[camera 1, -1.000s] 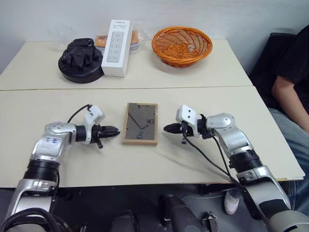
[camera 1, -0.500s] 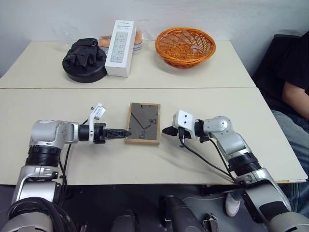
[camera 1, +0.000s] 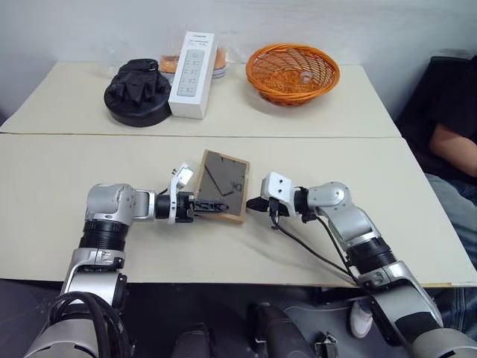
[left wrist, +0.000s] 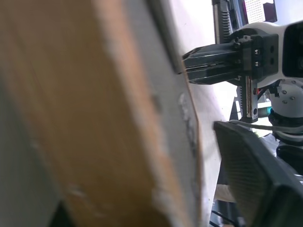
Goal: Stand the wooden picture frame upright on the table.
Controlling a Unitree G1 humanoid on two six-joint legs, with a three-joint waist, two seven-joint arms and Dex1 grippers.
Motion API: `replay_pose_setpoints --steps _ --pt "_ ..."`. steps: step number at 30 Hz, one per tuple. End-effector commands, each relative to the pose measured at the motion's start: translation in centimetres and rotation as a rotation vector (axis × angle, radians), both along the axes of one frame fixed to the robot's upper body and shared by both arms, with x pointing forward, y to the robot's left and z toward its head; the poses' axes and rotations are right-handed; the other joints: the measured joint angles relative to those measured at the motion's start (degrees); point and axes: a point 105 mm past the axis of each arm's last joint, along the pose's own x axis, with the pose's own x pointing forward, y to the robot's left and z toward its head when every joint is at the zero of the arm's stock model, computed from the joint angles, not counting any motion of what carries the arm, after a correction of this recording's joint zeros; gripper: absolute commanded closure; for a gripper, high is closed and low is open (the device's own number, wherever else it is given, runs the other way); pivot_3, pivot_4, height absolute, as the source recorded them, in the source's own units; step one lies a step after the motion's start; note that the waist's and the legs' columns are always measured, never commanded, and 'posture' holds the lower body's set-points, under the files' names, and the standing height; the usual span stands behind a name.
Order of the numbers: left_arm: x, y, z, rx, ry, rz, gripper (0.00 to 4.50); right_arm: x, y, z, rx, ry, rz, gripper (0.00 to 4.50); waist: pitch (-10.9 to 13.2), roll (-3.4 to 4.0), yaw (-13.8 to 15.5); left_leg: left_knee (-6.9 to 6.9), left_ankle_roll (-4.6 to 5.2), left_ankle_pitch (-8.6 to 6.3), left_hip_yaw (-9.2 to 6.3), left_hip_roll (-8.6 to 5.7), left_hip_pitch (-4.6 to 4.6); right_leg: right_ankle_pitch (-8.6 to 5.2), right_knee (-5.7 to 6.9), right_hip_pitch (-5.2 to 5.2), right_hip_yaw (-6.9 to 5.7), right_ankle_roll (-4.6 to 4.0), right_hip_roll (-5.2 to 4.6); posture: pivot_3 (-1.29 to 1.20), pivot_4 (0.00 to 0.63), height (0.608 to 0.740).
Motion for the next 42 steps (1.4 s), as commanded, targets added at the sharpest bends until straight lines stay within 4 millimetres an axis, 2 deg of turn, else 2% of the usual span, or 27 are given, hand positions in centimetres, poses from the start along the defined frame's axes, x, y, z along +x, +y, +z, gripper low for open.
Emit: replay_pose_setpoints --steps 1,2,3,6,7,11,14,16,17,20,24,29,33,36,39,42 --pt "0.2 0.7 2.5 -0.052 -0.054 0.006 2.88 -0.2 -0.9 1.5 0.033 -0.051 -0.007 4.42 0.0 -0.01 -0.1 0.0 -0.02 0.01 0.0 0.0 0.0 0.0 0.0 -0.01 0.0 0.0 0.0 0.0 0.15 0.74" --pt "0.2 0.9 2.6 -0.057 -0.056 0.008 3.11 -0.3 -1.1 1.6 0.036 -0.047 -0.012 4.42 0.0 0.0 -0.3 0.0 -0.03 0.02 0.0 0.0 0.0 0.0 0.0 -0.01 0.0 0.0 0.0 0.0 0.15 0.74" --pt "0.0 1.1 2.8 -0.063 -0.058 0.007 3.1 -0.4 -1.5 1.6 0.038 -0.044 -0.019 4.42 0.0 0.0 -0.5 0.0 -0.05 0.02 0.02 0.0 0.02 0.0 0.01 -0.02 0.03 0.0 0.02 0.0 0.15 0.74" --pt "-0.6 1.3 3.7 -0.096 -0.068 0.001 3.1 -1.0 -3.0 2.5 0.06 -0.028 -0.044 3.81 0.0 -0.01 -0.3 -0.02 -0.08 0.03 0.01 0.01 0.0 0.0 0.02 -0.04 0.03 -0.01 0.05 0.0 0.15 0.74" --pt "-0.8 1.4 4.0 -0.105 -0.077 -0.001 3.1 -1.4 -3.5 3.5 0.096 -0.007 -0.053 3.54 0.0 -0.01 -0.2 -0.02 -0.08 0.03 0.01 0.01 -0.03 0.0 0.01 -0.06 0.04 -0.01 0.05 0.0 0.15 0.74" --pt "-2.0 1.1 5.1 -0.134 -0.132 -0.026 3.1 -2.4 -3.7 8.1 0.291 0.072 -0.074 2.06 0.0 -0.01 0.0 -0.01 -0.07 0.03 -0.01 0.03 -0.05 0.0 0.05 -0.07 0.03 -0.01 0.05 0.0 0.15 0.74" --pt "-3.0 0.4 5.8 -0.125 -0.203 -0.071 3.1 -2.6 -2.6 11.3 0.41 0.123 -0.064 1.03 0.0 -0.01 -0.1 0.0 -0.09 0.03 -0.02 0.04 -0.02 0.0 0.05 -0.06 0.03 -0.01 0.05 0.0 0.15 0.74" --pt "-3.5 -0.1 6.0 -0.109 -0.249 -0.097 3.1 -2.7 -1.8 12.6 0.454 0.156 -0.048 0.28 0.0 -0.01 -0.1 -0.01 -0.12 0.04 -0.03 0.04 -0.02 -0.01 0.06 -0.07 0.03 -0.02 0.05 0.0 0.15 0.74" --pt "-3.7 -0.3 6.2 -0.089 -0.299 -0.113 3.1 -2.6 -1.1 13.2 0.473 0.175 -0.036 0.04 0.0 -0.01 0.0 -0.01 -0.13 0.04 -0.03 0.04 -0.02 -0.01 0.05 -0.08 0.02 -0.02 0.05 0.0 0.15 0.74" --pt "-4.1 -1.1 7.1 -0.068 -0.431 -0.148 3.1 -2.3 0.5 14.1 0.492 0.216 -0.01 0.0 0.0 -0.01 0.1 -0.02 -0.13 0.04 -0.05 0.03 -0.05 -0.02 0.0 -0.07 0.01 -0.03 0.05 0.0 0.15 0.74" --pt "-4.6 -1.5 7.6 -0.047 -0.524 -0.194 3.1 -1.7 1.7 13.8 0.474 0.26 -0.008 0.0 0.0 -0.01 0.1 -0.02 -0.1 0.03 -0.05 0.02 -0.08 -0.02 -0.07 -0.06 0.01 -0.03 0.05 0.0 0.15 0.74" --pt "-5.6 -1.7 7.4 -0.039 -0.552 -0.257 3.1 -3.7 3.8 13.9 0.462 0.322 0.122 0.0 0.0 0.0 -0.1 -0.06 -0.09 0.03 -0.04 0.03 -0.1 -0.02 -0.08 -0.1 0.02 -0.03 0.05 0.0 0.15 0.74" --pt "-5.7 -1.7 6.9 -0.025 -0.55 -0.263 3.1 -4.8 4.3 14.1 0.462 0.32 0.167 0.0 0.0 0.0 0.0 -0.06 -0.08 0.03 -0.06 0.03 -0.13 -0.02 -0.08 -0.1 0.01 -0.03 0.05 0.0 0.15 0.74" --pt "-5.1 -1.2 6.6 -0.013 -0.533 -0.233 3.1 -6.4 3.6 15.0 0.485 0.321 0.217 0.0 0.0 0.0 0.1 -0.06 -0.04 0.01 -0.06 0.03 -0.15 -0.02 -0.12 -0.1 0.0 -0.03 0.05 0.0 0.15 0.74" --pt "-4.5 -0.7 6.7 -0.006 -0.531 -0.207 3.1 -6.8 1.8 14.8 0.462 0.296 0.173 0.0 0.0 0.0 0.1 -0.06 -0.02 -0.01 -0.1 0.04 -0.19 -0.02 -0.16 -0.1 -0.03 -0.03 0.05 0.0 0.15 0.74" --pt "-4.4 -0.5 7.1 -0.015 -0.532 -0.209 3.1 -7.2 -0.7 14.3 0.431 0.295 0.123 0.0 0.0 -0.02 0.2 -0.05 0.02 -0.02 -0.1 0.03 -0.21 -0.01 -0.2 -0.09 -0.03 -0.02 0.04 0.0 0.15 0.74"
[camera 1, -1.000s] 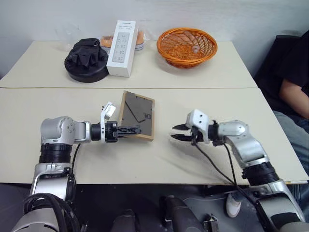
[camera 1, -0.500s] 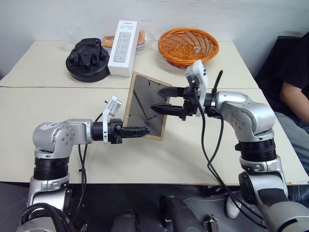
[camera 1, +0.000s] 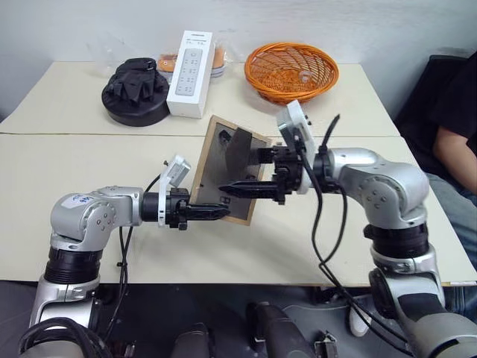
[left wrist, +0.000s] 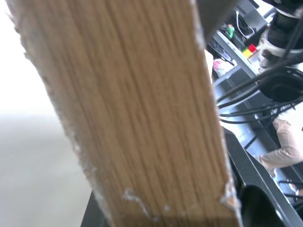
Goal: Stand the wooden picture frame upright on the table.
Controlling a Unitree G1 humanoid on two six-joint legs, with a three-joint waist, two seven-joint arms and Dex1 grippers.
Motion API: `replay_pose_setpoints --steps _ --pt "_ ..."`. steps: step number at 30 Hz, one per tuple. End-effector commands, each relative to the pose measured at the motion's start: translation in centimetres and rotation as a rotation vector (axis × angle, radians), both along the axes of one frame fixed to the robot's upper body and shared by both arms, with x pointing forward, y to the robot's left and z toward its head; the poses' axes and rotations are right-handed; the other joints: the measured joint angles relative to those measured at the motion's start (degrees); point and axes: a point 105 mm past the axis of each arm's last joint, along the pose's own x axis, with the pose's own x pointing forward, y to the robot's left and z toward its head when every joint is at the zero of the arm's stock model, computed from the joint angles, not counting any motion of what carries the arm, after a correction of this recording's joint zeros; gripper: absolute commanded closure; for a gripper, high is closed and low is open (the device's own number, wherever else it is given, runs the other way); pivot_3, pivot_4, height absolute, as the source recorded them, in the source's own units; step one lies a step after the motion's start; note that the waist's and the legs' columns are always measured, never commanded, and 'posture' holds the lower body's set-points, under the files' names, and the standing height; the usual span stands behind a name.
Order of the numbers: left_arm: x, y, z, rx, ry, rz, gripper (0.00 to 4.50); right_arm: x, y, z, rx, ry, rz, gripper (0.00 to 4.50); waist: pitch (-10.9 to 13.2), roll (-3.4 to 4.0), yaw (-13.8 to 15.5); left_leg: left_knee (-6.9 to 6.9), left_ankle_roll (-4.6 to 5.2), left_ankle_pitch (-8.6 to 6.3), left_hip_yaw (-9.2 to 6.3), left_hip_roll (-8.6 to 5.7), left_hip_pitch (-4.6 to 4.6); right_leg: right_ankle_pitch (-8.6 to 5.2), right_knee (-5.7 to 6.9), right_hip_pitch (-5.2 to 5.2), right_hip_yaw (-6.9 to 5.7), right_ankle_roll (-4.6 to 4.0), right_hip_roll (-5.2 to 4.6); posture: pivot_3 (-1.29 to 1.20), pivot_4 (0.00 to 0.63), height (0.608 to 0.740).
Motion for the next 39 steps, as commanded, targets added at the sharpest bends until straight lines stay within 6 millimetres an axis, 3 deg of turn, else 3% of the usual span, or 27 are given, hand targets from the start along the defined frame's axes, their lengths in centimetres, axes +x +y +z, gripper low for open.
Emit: replay_pose_setpoints --steps 1,3,6,9,12,15,18,26,30,34,36,39 --pt "0.0 0.0 1.9 -0.038 -0.065 -0.031 3.1 -1.0 -2.4 0.8 -0.011 -0.047 -0.024 0.0 0.0 -0.01 0.1 -0.01 0.01 -0.01 -0.01 0.0 0.0 0.0 -0.02 0.01 0.0 0.0 0.0 0.0 0.15 0.74" --pt "0.0 0.0 1.9 -0.037 -0.066 -0.03 3.1 -0.7 -3.3 0.4 -0.045 -0.069 -0.065 0.0 0.0 -0.02 0.1 -0.01 0.02 -0.01 -0.01 0.0 -0.02 0.0 -0.04 0.0 0.0 0.0 0.0 0.0 0.15 0.74" --pt "0.1 0.0 2.0 -0.042 -0.068 -0.039 3.1 1.2 -6.1 -0.4 -0.176 -0.277 -0.231 0.0 0.0 -0.04 0.0 -0.01 0.03 -0.02 0.01 -0.01 -0.02 0.0 -0.04 0.0 0.02 0.01 0.03 0.0 0.15 0.74" --pt "0.0 -0.2 2.3 -0.061 -0.055 -0.055 3.1 2.9 -7.0 -1.9 -0.429 -0.875 -0.278 0.0 0.0 -0.09 -0.1 -0.03 0.05 -0.03 0.02 -0.03 -0.02 0.0 -0.13 0.02 0.04 0.07 0.09 0.0 0.15 0.74" --pt "0.2 -0.4 2.8 -0.088 -0.047 -0.055 3.1 2.5 -6.1 -3.0 -0.51 -1.379 -0.139 0.0 0.1 -0.14 -0.4 -0.04 0.01 -0.01 0.13 -0.03 -0.01 0.04 -0.13 0.0 0.18 0.14 0.17 0.0 0.15 0.74" --pt "0.2 -0.5 3.4 -0.11 -0.044 -0.061 3.1 2.5 -5.3 -3.9 -0.496 -1.678 -0.006 0.0 0.1 -0.14 -0.5 -0.04 -0.02 0.01 0.2 -0.03 0.02 0.04 -0.07 -0.03 0.23 0.14 0.18 0.0 0.15 0.74" --pt "-0.3 -0.6 3.6 -0.114 -0.031 -0.091 3.1 3.9 -4.4 -2.7 -0.428 -1.81 -0.068 0.0 0.1 -0.15 -1.2 -0.01 -0.05 0.03 0.27 -0.02 0.08 0.04 0.01 -0.05 0.31 0.12 0.18 0.0 0.15 0.74" --pt "-1.1 -0.8 4.1 -0.127 -0.004 -0.134 3.1 6.2 -1.6 -2.6 -0.338 -1.947 -0.144 0.0 0.1 -0.15 -1.9 -0.04 -0.17 0.1 0.31 0.01 0.21 -0.04 0.19 -0.04 0.34 -0.02 0.18 0.0 0.15 0.74" --pt "-1.5 -1.0 4.1 -0.129 0.022 -0.153 3.1 7.9 -0.5 -1.4 -0.297 -1.973 -0.258 0.94 0.1 -0.14 -2.0 -0.08 -0.22 0.13 0.31 0.0 0.27 -0.07 0.23 -0.04 0.34 -0.06 0.2 0.0 0.15 0.74" --pt "-1.4 -0.8 3.8 -0.113 0.025 -0.137 3.1 8.2 0.0 -0.9 -0.257 -2.019 -0.278 2.18 0.1 -0.14 -2.0 -0.1 -0.23 0.13 0.3 0.02 0.28 -0.08 0.22 -0.04 0.32 -0.08 0.2 0.0 0.15 0.74" --pt "-1.3 -0.5 3.8 -0.112 0.031 -0.119 3.1 8.0 0.1 -0.6 -0.225 -2.032 -0.278 2.58 0.1 -0.14 -2.0 -0.11 -0.23 0.13 0.3 0.01 0.27 -0.08 0.2 -0.04 0.31 -0.08 0.19 0.0 0.15 0.74" --pt "-0.1 1.0 4.3 -0.125 0.044 -0.024 2.12 7.3 0.3 -0.3 -0.176 -2.056 -0.246 2.94 0.1 -0.15 -2.0 -0.11 -0.23 0.13 0.3 0.0 0.3 -0.08 0.2 -0.01 0.31 -0.08 0.19 0.0 0.15 0.74"
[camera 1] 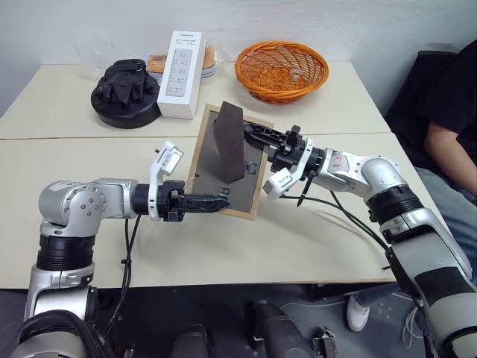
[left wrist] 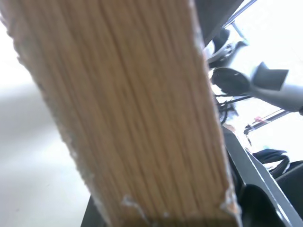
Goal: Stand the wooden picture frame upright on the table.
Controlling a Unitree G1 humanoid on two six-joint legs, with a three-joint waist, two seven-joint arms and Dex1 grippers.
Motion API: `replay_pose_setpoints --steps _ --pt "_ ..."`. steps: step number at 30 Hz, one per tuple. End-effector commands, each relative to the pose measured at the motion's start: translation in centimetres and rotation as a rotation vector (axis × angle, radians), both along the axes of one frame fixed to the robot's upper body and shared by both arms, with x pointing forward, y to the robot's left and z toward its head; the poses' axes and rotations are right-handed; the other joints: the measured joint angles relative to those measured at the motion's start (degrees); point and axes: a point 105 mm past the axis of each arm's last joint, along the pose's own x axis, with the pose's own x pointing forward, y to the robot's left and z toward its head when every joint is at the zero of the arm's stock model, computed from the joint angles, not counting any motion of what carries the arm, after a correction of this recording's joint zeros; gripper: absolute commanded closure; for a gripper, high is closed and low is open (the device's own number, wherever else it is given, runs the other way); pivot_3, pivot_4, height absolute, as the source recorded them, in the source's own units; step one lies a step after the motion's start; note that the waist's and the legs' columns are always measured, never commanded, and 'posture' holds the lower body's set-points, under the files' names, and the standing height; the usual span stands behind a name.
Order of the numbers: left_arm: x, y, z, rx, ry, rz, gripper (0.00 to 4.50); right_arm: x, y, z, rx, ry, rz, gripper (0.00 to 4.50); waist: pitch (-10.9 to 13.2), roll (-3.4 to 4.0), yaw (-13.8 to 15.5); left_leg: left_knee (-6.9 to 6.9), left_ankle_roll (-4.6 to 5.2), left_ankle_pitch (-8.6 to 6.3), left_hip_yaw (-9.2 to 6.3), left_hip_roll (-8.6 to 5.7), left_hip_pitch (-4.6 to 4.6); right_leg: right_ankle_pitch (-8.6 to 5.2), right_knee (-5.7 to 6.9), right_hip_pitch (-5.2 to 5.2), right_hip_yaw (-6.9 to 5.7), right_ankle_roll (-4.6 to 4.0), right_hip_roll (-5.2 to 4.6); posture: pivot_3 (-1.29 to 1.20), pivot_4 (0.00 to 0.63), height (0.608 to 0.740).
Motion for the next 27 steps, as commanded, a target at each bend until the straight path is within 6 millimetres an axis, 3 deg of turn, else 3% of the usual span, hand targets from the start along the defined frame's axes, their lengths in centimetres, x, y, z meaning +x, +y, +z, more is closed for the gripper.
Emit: replay_pose_setpoints --steps 1,7,11,14,16,19,22,24,27 --pt "1.1 1.7 1.8 0.006 -0.058 0.108 1.79 -0.5 0.1 0.7 -0.014 -0.029 0.041 3.12 0.0 0.0 0.0 0.0 0.0 0.0 -0.02 0.0 0.01 0.0 0.0 0.02 -0.01 0.0 0.0 0.0 0.15 0.74" --pt "1.0 5.8 4.3 -0.017 -0.146 0.283 0.01 -0.4 -0.1 0.9 -0.035 -0.008 0.054 3.22 0.0 0.0 -1.1 -0.08 -0.05 0.03 -0.01 0.02 0.0 0.0 0.01 -0.04 -0.01 0.0 0.02 0.0 0.15 0.74" --pt "-2.4 8.7 6.8 -0.002 -0.33 0.382 0.0 -0.3 -0.5 0.5 -0.053 0.079 0.064 3.22 0.0 -0.01 -2.0 -0.2 -0.07 0.04 0.0 0.02 0.03 -0.01 0.01 -0.06 0.0 -0.02 0.02 0.0 0.15 0.74" --pt "-4.9 8.8 6.0 0.117 -0.465 0.405 0.0 0.5 -0.6 -0.8 0.066 0.421 0.063 3.22 0.0 -0.04 -2.6 -0.27 -0.08 0.05 -0.02 0.03 0.05 -0.01 -0.05 -0.05 -0.01 -0.02 0.02 0.0 0.15 0.74" --pt "-5.2 8.8 5.6 0.171 -0.552 0.46 0.0 0.8 -0.3 -2.1 0.125 0.712 0.057 3.22 0.0 -0.14 -2.7 -0.39 -0.08 0.05 -0.06 0.06 0.3 -0.01 -0.17 0.21 -0.07 -0.02 0.02 0.0 0.15 0.74" --pt "-5.0 8.6 5.1 0.204 -0.656 0.535 0.0 0.3 0.2 -2.2 0.244 1.183 0.189 3.22 0.0 -0.08 -1.8 -0.37 -0.07 0.04 -0.35 0.14 0.85 -0.01 -0.15 0.96 -0.3 -0.02 0.0 0.0 0.15 0.74" --pt "-5.6 7.6 4.7 0.175 -0.683 0.497 0.0 -0.6 0.7 -2.3 0.318 1.659 0.334 3.22 0.0 -0.03 -0.6 -0.32 -0.02 0.01 -0.34 0.12 0.9 -0.01 -0.13 1.04 -0.29 -0.01 -0.07 0.0 0.15 0.74" --pt "-5.7 7.2 4.2 0.187 -0.68 0.474 0.0 -0.6 0.9 -2.4 0.366 1.84 0.359 3.22 0.0 -0.03 0.2 -0.34 -0.02 -0.01 -0.37 0.14 0.91 -0.01 -0.14 1.01 -0.32 -0.02 -0.07 0.0 0.15 0.74" --pt "-5.9 6.7 3.7 0.182 -0.663 0.433 0.0 -0.5 1.2 -4.0 0.406 2.072 0.325 3.22 0.0 -0.04 0.4 -0.39 -0.03 -0.03 -0.38 0.13 0.9 -0.05 -0.28 0.98 -0.34 -0.09 -0.07 0.0 0.15 0.74"
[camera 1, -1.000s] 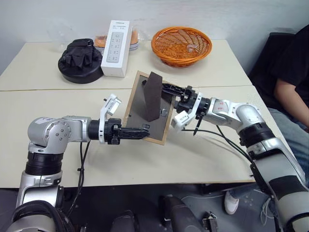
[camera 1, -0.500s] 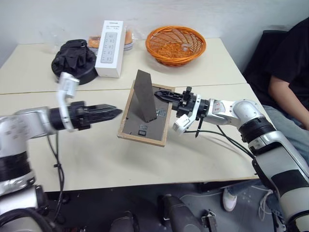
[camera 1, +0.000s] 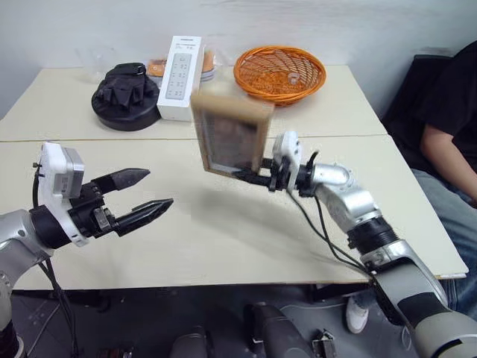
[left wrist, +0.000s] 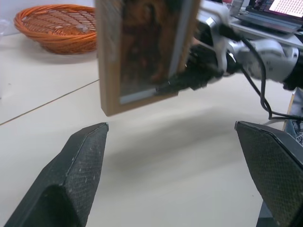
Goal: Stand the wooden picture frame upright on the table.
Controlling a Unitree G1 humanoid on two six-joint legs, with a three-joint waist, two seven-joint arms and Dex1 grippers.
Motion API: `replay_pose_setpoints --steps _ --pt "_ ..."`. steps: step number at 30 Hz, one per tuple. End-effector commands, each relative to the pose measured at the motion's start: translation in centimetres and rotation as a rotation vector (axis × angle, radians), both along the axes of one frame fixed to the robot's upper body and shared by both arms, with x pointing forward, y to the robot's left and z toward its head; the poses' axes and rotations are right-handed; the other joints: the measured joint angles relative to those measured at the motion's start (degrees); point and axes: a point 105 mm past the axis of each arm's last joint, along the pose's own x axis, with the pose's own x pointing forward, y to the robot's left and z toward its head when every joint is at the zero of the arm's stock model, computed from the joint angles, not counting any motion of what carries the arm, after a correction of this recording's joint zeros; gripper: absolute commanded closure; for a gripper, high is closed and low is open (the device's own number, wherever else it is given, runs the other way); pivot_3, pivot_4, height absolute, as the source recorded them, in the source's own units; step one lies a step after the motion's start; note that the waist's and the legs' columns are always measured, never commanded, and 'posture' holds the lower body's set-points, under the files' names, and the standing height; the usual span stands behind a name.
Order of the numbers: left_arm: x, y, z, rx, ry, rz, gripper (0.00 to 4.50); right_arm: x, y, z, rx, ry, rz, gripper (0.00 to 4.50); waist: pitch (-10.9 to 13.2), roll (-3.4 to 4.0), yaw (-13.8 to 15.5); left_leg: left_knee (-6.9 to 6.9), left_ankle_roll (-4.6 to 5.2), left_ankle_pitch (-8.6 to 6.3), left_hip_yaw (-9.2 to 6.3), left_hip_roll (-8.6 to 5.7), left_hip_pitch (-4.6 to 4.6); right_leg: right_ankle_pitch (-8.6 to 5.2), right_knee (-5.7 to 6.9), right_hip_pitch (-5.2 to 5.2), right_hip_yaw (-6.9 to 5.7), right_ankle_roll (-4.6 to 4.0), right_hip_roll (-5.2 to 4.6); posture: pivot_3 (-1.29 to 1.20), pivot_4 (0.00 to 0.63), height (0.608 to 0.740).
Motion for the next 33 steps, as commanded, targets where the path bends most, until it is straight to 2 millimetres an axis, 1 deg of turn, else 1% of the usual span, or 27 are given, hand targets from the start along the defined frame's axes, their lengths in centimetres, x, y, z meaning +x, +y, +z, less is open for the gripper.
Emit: replay_pose_setpoints --steps 1,2,3,4,7,9,10,14,17,19,21,23,25,27,29,31,33 --pt "-0.5 -0.7 0.2 0.021 -0.028 -0.05 0.0 -0.6 0.6 -0.3 0.029 0.18 0.042 3.22 0.0 -0.01 0.0 -0.01 0.01 -0.01 0.0 0.0 0.0 0.0 -0.02 0.0 0.0 -0.01 0.0 0.0 0.15 0.74" --pt "-0.4 -0.7 0.3 0.013 -0.024 -0.06 0.0 -0.4 0.5 -1.6 0.004 0.214 0.026 3.22 0.0 -0.01 0.0 -0.02 0.02 -0.01 0.0 0.0 -0.03 -0.01 -0.05 -0.02 0.0 -0.01 0.0 0.0 0.15 0.74" --pt "-0.3 -0.7 0.3 0.006 -0.021 -0.065 0.0 -0.5 0.5 -2.9 -0.016 0.29 0.027 3.22 0.0 -0.01 0.0 -0.02 0.02 -0.01 0.01 -0.01 -0.07 -0.01 -0.06 -0.05 0.0 -0.01 0.0 0.0 0.15 0.74" --pt "-0.2 -0.6 0.4 0.002 -0.02 -0.068 0.0 -0.7 0.4 -3.8 -0.034 0.32 0.031 3.22 0.0 -0.01 0.0 -0.03 0.04 -0.02 0.02 -0.02 -0.08 -0.01 -0.09 -0.05 0.0 -0.01 0.0 0.0 0.15 0.74" --pt "0.0 -0.4 0.6 -0.011 -0.019 -0.072 0.0 -1.5 0.4 -4.7 -0.047 0.358 0.058 3.22 0.0 -0.01 0.1 -0.04 0.09 -0.04 0.02 -0.03 -0.15 0.0 -0.16 -0.08 0.0 0.0 0.0 0.0 0.15 0.74" --pt "0.1 -0.3 0.7 -0.015 -0.013 -0.082 0.0 -2.5 0.3 -5.1 -0.052 0.39 0.095 2.49 0.0 -0.01 0.1 -0.03 0.12 -0.06 0.03 -0.03 -0.18 0.01 -0.17 -0.09 0.0 0.02 0.0 0.0 0.15 0.74" --pt "0.1 -0.3 0.7 -0.013 -0.009 -0.09 0.0 -3.1 0.3 -5.3 -0.065 0.39 0.116 2.29 0.0 -0.01 0.0 -0.03 0.12 -0.06 0.03 -0.03 -0.19 0.02 -0.2 -0.09 0.0 0.04 0.0 0.0 0.15 0.74" --pt "0.3 -0.4 0.8 -0.007 -0.007 -0.107 0.0 -5.0 0.1 -6.1 -0.115 0.414 0.178 0.93 0.0 -0.01 0.0 -0.07 0.13 -0.08 0.03 -0.02 -0.18 0.02 -0.22 -0.09 0.0 0.04 0.0 0.0 0.15 0.74" --pt "0.6 -0.6 0.8 -0.004 -0.005 -0.135 0.0 -5.7 -0.2 -6.2 -0.141 0.385 0.163 0.07 0.0 -0.01 0.0 -0.07 0.14 -0.08 0.02 -0.02 -0.17 0.02 -0.2 -0.09 0.0 0.04 0.0 0.0 0.15 0.74" --pt "0.8 -0.7 0.7 -0.004 -0.001 -0.146 0.0 -5.7 -0.5 -6.1 -0.157 0.354 0.14 0.07 0.0 -0.01 -0.1 -0.07 0.15 -0.09 0.02 -0.03 -0.17 0.02 -0.2 -0.09 0.0 0.04 0.01 0.0 0.15 0.74" --pt "0.8 -0.9 0.6 0.001 0.001 -0.162 0.0 -5.8 -1.6 -5.9 -0.216 0.279 0.101 0.07 0.0 -0.01 0.0 -0.08 0.14 -0.09 0.04 -0.03 -0.17 0.02 -0.22 -0.09 0.0 0.04 0.01 0.0 0.15 0.74" --pt "0.9 -0.9 0.4 0.019 0.0 -0.177 0.0 -6.1 -4.8 -5.2 -0.325 0.139 0.044 0.07 0.0 0.03 0.5 -0.08 0.15 -0.09 0.03 -0.04 -0.2 0.02 -0.26 -0.09 0.0 0.05 0.01 0.0 0.15 0.74" --pt "1.0 -0.8 0.3 0.036 -0.005 -0.178 0.0 -6.6 -7.6 -4.0 -0.37 0.074 0.003 0.07 0.0 0.05 1.2 -0.08 0.23 -0.14 0.0 -0.07 -0.3 0.01 -0.39 -0.11 -0.02 0.11 0.0 0.0 0.15 0.74" --pt "1.2 -0.5 0.2 0.05 -0.011 -0.175 0.0 -7.0 -10.5 -1.9 -0.371 0.04 -0.042 0.07 0.0 0.04 1.6 -0.08 0.29 -0.17 0.02 -0.07 -0.34 0.04 -0.53 -0.11 -0.01 0.18 0.0 0.0 0.15 0.74" --pt "1.3 -0.3 0.3 0.059 -0.019 -0.177 0.0 -7.9 -12.3 -0.2 -0.361 0.026 -0.045 0.07 0.0 0.04 1.7 -0.08 0.33 -0.18 0.03 -0.08 -0.37 0.08 -0.62 -0.1 0.0 0.24 0.0 0.0 0.15 0.74" --pt "1.4 -0.2 0.6 0.063 -0.033 -0.184 0.0 -9.1 -13.3 1.3 -0.327 0.049 -0.01 0.07 0.0 0.04 1.5 -0.08 0.67 -0.37 0.04 -0.05 -0.36 0.08 -0.63 -0.08 0.01 0.24 0.02 0.0 0.15 0.74" --pt "1.5 -0.2 0.9 0.071 -0.045 -0.192 0.0 -10.7 -13.9 2.9 -0.28 0.085 0.041 0.07 0.1 0.03 1.6 -0.09 0.67 -0.38 0.04 -0.02 -0.33 0.08 -0.63 -0.07 0.01 0.24 0.05 0.0 0.15 0.74"
